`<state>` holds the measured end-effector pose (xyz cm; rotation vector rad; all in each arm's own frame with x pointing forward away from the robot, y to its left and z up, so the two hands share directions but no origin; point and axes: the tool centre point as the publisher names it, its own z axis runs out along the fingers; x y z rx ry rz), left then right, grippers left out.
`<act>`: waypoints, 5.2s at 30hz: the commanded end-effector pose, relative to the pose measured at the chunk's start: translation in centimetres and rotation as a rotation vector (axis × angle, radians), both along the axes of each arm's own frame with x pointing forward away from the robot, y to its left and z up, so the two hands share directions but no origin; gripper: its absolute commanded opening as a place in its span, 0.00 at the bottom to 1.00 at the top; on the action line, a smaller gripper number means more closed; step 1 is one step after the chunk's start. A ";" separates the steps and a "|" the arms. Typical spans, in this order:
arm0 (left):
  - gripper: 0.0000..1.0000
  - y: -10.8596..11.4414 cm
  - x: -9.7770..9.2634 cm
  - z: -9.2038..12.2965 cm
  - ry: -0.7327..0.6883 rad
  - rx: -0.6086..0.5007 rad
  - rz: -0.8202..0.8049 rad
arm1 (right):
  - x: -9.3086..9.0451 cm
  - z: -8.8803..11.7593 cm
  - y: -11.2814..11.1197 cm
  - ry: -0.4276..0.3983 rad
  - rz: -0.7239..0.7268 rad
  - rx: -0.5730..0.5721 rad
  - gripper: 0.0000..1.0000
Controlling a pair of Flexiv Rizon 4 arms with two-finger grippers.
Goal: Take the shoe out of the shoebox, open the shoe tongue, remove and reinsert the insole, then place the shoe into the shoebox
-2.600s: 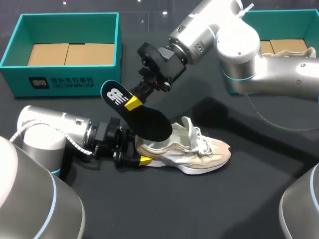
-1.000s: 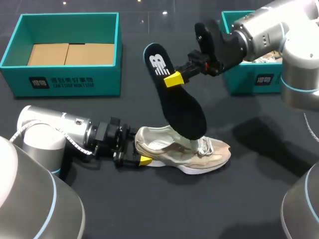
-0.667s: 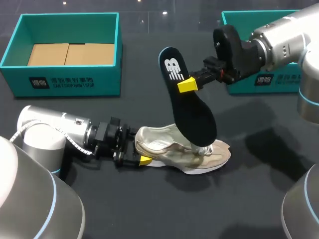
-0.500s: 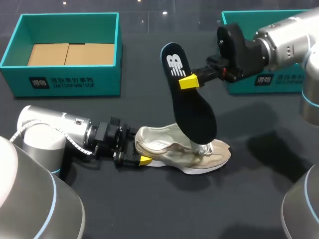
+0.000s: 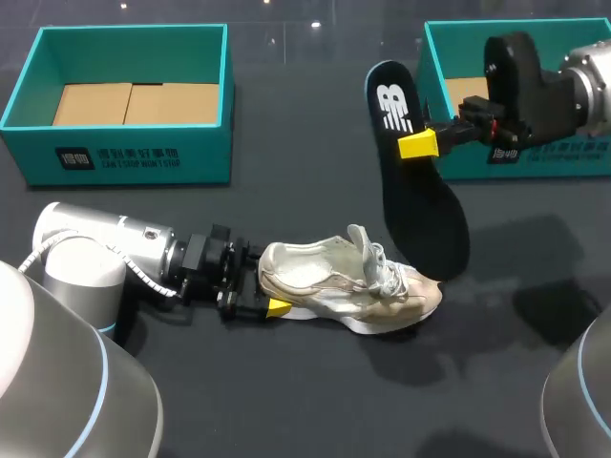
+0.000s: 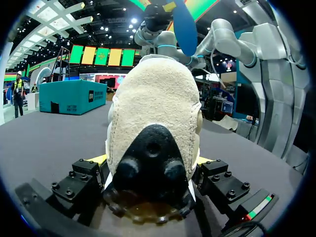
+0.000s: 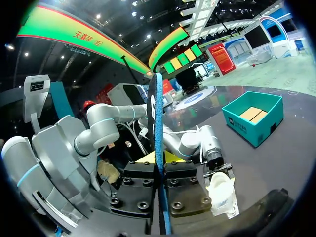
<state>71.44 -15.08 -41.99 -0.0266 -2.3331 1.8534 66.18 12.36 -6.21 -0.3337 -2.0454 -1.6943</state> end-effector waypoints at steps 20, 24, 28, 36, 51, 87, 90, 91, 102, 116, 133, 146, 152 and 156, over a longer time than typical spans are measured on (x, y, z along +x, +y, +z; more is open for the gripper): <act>0.00 0.1 0.1 -0.2 0.000 0.001 0.000 | -2.3 1.8 -3.8 -0.028 -0.186 -0.037 0.00; 0.00 0.1 0.1 -0.2 0.000 0.001 0.000 | -2.6 0.9 -3.6 -0.004 -0.222 -0.017 0.00; 0.00 0.1 0.1 -0.2 0.000 0.001 0.000 | -3.1 0.3 -3.6 -0.006 -0.255 0.024 0.00; 0.00 0.1 0.1 -0.2 0.000 0.001 0.000 | -3.6 0.1 -3.6 -0.014 -0.279 0.053 0.00; 0.00 0.1 0.1 -0.2 0.000 0.001 0.000 | -4.1 0.7 -4.0 -0.015 -0.277 0.056 0.00; 1.00 2.6 -1.1 1.7 -0.053 0.195 0.018 | -4.4 1.0 -4.3 0.005 -0.277 0.050 0.00; 1.00 3.3 -1.3 2.0 -0.060 0.272 -0.003 | -4.4 1.0 -4.3 0.005 -0.277 0.050 0.00; 1.00 3.6 -1.5 2.1 -0.058 0.309 -0.014 | -4.4 1.0 -4.3 0.005 -0.277 0.050 0.00; 1.00 5.5 -1.5 2.7 -0.153 0.590 -0.074 | -4.4 1.0 -4.3 0.005 -0.277 0.050 0.00; 1.00 5.5 -1.8 3.1 -0.164 0.626 -0.067 | -4.4 1.0 -4.3 0.005 -0.277 0.050 0.00; 1.00 4.3 -2.0 5.8 -0.085 1.067 0.142 | -4.4 1.0 -4.3 0.005 -0.277 0.050 0.00; 1.00 3.3 -1.3 6.4 -0.096 1.178 0.108 | -4.4 1.0 -4.3 0.005 -0.277 0.050 0.00; 1.00 2.4 -0.7 6.1 -0.126 1.245 0.082 | -4.4 1.0 -4.3 0.005 -0.277 0.050 0.00; 1.00 2.1 -0.5 5.9 -0.139 1.246 0.066 | -4.4 1.0 -4.3 0.005 -0.277 0.050 0.00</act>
